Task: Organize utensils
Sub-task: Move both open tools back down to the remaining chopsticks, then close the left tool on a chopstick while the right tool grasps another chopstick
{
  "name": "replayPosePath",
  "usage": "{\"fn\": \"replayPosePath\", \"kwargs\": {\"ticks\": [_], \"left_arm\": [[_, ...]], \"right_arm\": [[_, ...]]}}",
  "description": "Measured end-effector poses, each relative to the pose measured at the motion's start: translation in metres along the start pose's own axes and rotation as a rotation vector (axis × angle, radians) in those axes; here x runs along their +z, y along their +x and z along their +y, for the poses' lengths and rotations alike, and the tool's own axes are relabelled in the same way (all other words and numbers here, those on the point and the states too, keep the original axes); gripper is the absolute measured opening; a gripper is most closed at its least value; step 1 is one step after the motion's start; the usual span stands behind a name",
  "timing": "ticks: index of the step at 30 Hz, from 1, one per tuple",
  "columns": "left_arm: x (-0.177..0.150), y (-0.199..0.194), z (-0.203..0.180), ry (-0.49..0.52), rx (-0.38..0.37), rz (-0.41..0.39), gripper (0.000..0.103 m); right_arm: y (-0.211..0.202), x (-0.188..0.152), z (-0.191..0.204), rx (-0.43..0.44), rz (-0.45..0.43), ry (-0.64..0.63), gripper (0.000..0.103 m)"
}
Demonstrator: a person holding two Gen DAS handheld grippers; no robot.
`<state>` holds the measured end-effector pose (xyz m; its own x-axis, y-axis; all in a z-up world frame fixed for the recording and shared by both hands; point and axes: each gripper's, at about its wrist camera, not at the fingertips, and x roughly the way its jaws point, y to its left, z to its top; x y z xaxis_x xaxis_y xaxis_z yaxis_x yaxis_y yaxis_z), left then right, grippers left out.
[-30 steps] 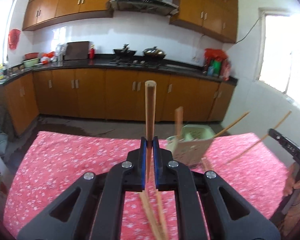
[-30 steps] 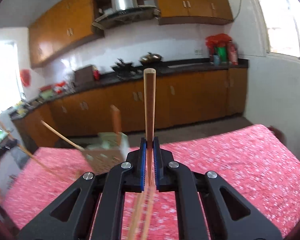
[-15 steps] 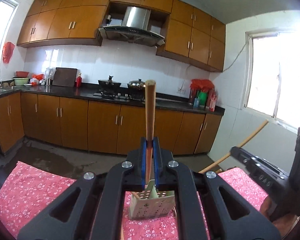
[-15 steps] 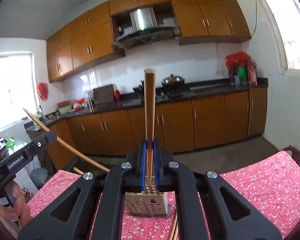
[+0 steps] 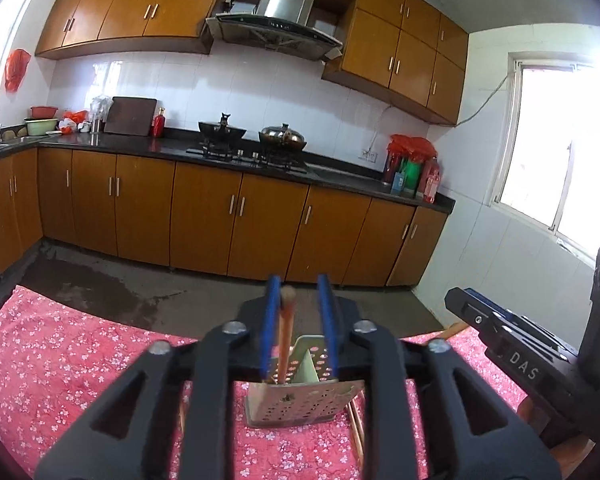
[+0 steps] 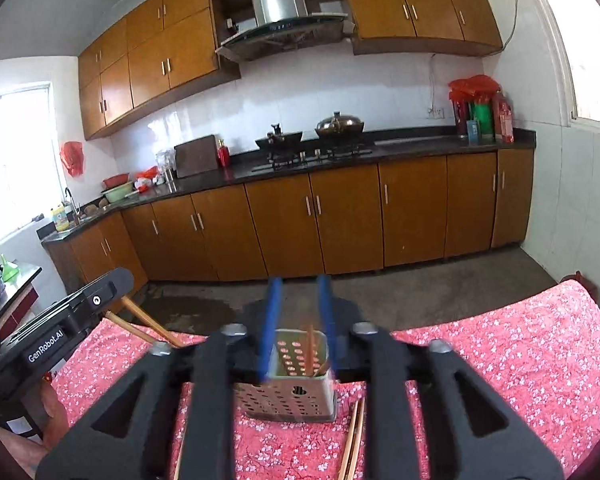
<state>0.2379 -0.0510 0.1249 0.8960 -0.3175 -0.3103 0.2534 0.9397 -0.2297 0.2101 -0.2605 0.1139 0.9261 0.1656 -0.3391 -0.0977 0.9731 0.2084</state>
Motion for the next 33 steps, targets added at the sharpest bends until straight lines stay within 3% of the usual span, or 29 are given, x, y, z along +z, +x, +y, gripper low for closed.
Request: {"fn": "replayPosePath", "kwargs": {"ticks": [6, 10, 13, 17, 19, 23, 25, 28, 33], "left_arm": [[0.011, -0.039, 0.012, -0.012, 0.033, -0.054, 0.036], [0.000, -0.068, 0.035, -0.009, 0.115, -0.051, 0.041], [-0.026, -0.075, 0.059, 0.004, 0.208, -0.001, 0.042], [-0.080, -0.057, 0.101, -0.014, 0.306, 0.174, 0.042], [-0.110, -0.045, 0.117, -0.041, 0.316, 0.269, 0.042], [-0.148, -0.033, 0.127, -0.084, 0.298, 0.363, 0.042], [-0.161, -0.029, 0.127, -0.098, 0.276, 0.391, 0.040], [-0.176, -0.025, 0.121, -0.099, 0.246, 0.424, 0.037], [-0.192, -0.013, 0.106, -0.077, 0.202, 0.474, 0.024]], "right_arm": [[-0.035, 0.009, -0.018, -0.057, -0.089, 0.011, 0.031], [-0.051, -0.008, -0.044, -0.140, -0.061, 0.035, 0.031], [-0.039, -0.046, -0.074, -0.205, 0.064, 0.066, 0.031], [-0.006, -0.112, -0.092, -0.191, 0.287, 0.104, 0.031], [0.009, -0.144, -0.091, -0.154, 0.382, 0.111, 0.029], [0.033, -0.191, -0.078, -0.102, 0.510, 0.085, 0.028], [0.040, -0.202, -0.073, -0.106, 0.532, 0.071, 0.027], [0.047, -0.208, -0.068, -0.146, 0.526, 0.028, 0.008], [0.049, -0.201, -0.088, -0.243, 0.508, 0.082, 0.008]]}}
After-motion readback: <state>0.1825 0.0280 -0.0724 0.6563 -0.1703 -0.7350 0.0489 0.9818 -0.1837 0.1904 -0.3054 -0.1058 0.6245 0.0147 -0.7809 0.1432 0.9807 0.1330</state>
